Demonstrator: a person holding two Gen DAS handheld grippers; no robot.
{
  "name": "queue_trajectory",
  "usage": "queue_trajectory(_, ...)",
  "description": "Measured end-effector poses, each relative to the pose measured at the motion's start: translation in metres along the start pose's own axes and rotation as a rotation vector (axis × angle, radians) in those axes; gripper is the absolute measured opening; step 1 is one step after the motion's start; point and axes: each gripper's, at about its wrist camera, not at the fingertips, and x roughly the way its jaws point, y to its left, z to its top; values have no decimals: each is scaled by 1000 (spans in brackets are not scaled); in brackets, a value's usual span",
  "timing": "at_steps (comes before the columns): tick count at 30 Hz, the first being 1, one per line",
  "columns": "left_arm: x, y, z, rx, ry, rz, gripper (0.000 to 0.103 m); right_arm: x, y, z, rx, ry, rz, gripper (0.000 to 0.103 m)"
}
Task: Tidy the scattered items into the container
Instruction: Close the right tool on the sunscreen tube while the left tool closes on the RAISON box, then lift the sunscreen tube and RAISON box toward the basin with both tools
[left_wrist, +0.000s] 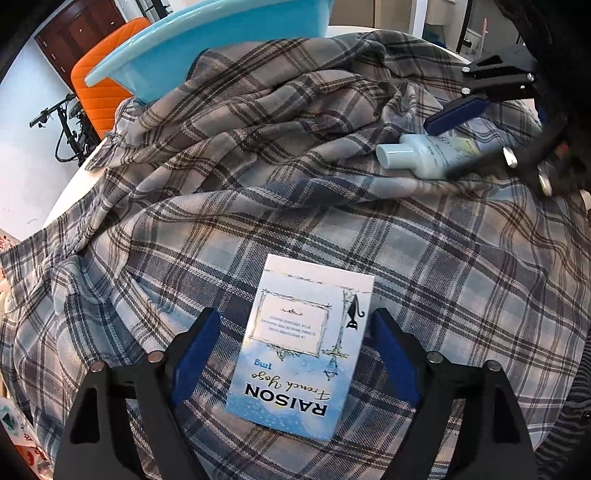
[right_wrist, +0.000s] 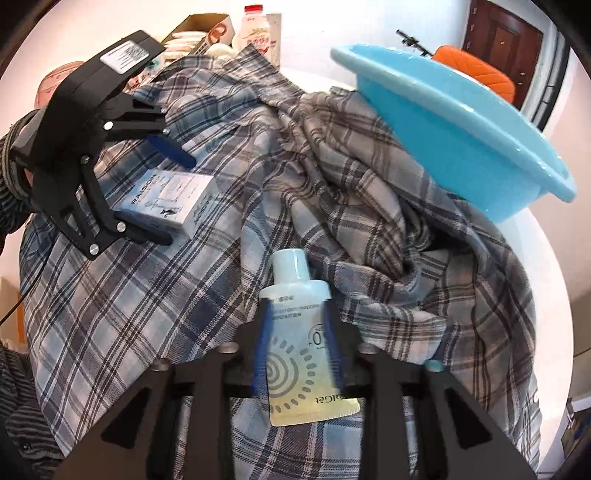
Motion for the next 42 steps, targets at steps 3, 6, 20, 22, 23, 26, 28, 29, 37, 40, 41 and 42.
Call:
queue_trajectory(3,1,1,0,-8,3,-6,86,12,1,-2,0,20,-12,53)
queue_trajectory(6,1,2,-2,-10,3,-6,86,13,-4,-2,40,0,12,52)
queue_trajectory(20,-11,2,-5,-65,-6,-3,64,-14,-3,-10,104,-71,13,45)
queue_trajectory(22,-19,-1,-6,-62,-24,14,63,-27,-2,-11,114,-98,12,45)
queue_trajectory(23,-24,-3,-6,-64,-34,32,63,-34,0,-12,118,-111,9,45)
queue_trajectory(26,-34,-5,-4,-98,-41,48,63,-52,5,-15,122,-147,-7,44)
queue_trajectory(28,-45,-10,-3,-108,-65,49,63,-63,8,-18,126,-173,-17,44)
queue_trajectory(29,-50,-14,-1,-103,-76,55,63,-69,10,-19,128,-187,-21,44)
queue_trajectory(37,-85,-50,2,-57,-135,77,63,-104,25,-25,122,-264,-47,43)
queue_trajectory(40,-95,-58,3,-55,-174,112,63,-114,30,-30,125,-284,-62,43)
queue_trajectory(41,-97,-59,4,-70,-187,119,63,-117,31,-31,128,-291,-70,43)
queue_trajectory(42,-99,-60,4,-85,-197,122,63,-119,33,-32,129,-296,-74,43)
